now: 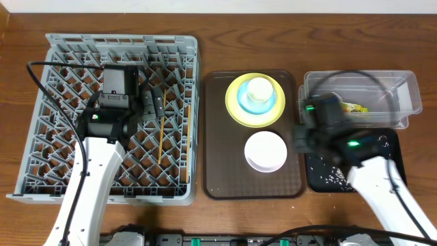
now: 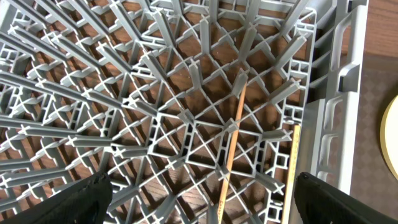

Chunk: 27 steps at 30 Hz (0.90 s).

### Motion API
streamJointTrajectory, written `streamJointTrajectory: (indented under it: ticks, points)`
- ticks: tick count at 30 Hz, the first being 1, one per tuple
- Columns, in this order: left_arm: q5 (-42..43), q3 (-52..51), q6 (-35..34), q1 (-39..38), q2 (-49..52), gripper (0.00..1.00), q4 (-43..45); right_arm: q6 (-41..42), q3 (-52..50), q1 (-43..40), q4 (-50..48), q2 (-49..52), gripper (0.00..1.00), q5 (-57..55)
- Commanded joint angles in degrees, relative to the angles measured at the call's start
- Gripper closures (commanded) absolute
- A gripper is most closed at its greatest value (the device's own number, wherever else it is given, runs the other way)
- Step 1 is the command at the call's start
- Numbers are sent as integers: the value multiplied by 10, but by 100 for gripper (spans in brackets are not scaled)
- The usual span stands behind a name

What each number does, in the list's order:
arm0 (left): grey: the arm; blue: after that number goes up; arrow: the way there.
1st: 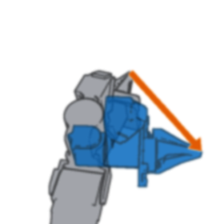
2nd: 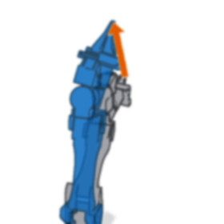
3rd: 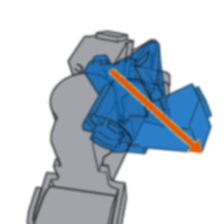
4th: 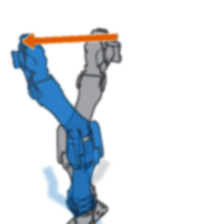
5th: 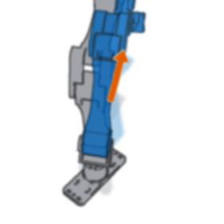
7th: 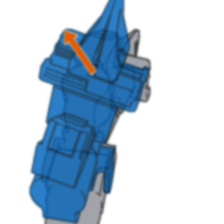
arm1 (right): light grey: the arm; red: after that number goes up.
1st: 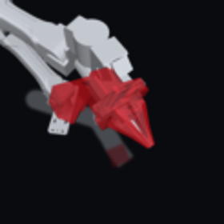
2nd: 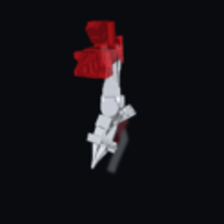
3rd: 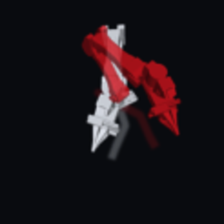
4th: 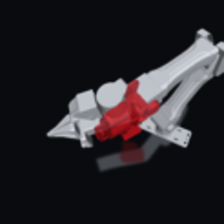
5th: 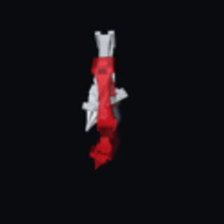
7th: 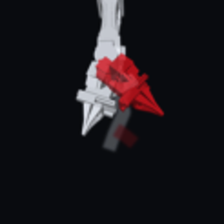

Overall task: Sort waste into correct bins and load items into the dishwasher
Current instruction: 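Withdraw the right gripper to the right side above the black tray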

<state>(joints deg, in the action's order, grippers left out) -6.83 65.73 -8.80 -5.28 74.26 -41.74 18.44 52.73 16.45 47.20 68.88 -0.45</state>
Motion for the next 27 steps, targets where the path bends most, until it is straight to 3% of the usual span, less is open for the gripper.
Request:
streamJointTrajectory:
  ticks: [1,3,4,5,11,27]
  points:
    - [-7,2,-1,2,-1,5,0,4,5,-92,38,-47,38,-10]
    - [-7,2,-1,2,-1,6,0,8,5,-144,62,-68,25,-10]
    - [-7,2,-1,2,-1,6,0,8,5,-167,72,-76,8,-10]
    - [-7,2,-1,2,-1,6,0,8,5,-191,81,-84,1,-10]
    - [-7,2,-1,2,-1,5,0,8,5,-264,96,-100,1,-10]
    - [-7,2,-1,2,-1,5,0,8,5,-268,94,-99,1,-10]
